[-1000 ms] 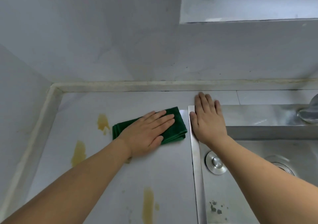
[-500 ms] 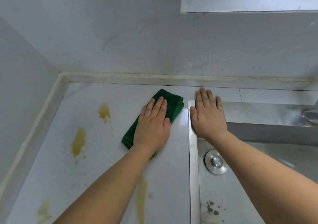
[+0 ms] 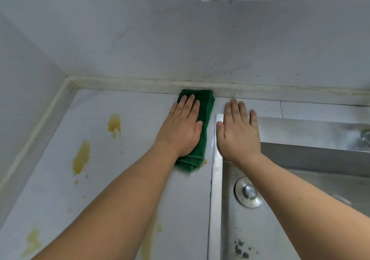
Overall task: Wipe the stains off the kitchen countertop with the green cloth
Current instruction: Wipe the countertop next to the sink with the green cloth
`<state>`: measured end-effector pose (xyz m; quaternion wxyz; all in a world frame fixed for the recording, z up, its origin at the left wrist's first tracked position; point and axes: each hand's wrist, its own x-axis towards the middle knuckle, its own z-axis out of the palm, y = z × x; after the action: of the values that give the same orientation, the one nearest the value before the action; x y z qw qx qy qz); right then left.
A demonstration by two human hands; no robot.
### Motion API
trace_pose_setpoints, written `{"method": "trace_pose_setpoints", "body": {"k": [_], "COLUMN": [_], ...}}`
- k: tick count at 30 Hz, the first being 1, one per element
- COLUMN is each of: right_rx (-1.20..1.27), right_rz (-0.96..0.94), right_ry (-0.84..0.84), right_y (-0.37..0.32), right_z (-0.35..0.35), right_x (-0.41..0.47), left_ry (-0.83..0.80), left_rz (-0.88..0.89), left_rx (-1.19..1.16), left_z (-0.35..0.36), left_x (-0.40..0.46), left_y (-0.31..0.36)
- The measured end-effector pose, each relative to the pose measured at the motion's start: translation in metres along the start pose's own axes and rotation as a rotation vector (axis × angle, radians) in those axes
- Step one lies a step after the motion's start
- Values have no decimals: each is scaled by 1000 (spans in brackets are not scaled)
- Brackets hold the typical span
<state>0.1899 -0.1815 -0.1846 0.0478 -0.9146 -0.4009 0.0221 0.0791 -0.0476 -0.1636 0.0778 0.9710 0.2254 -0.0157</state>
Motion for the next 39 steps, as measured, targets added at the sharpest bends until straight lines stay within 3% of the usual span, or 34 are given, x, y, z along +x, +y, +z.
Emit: {"method": "trace_pose_setpoints", "body": {"k": [9, 17, 23, 32, 39], "right_rx": [-33, -1, -17, -57, -55], "right_rz": [-10, -5, -4, 2, 24], "right_ry": [8, -37, -10, 14, -27], "right_y": [0, -3, 0, 2, 2], "right_z": [0, -13, -7, -1, -3], "right_x": [0, -6, -3, -1, 1], "left_ry": [17, -87, -54, 30, 48], "left_rz": [-32, -67, -25, -95, -88], "left_rx": [25, -14, 0, -5, -16], "left_z": [2, 9, 10, 10, 11], "left_x": [6, -119, -76, 9, -26], "left_y": [10, 43, 38, 33, 27]}}
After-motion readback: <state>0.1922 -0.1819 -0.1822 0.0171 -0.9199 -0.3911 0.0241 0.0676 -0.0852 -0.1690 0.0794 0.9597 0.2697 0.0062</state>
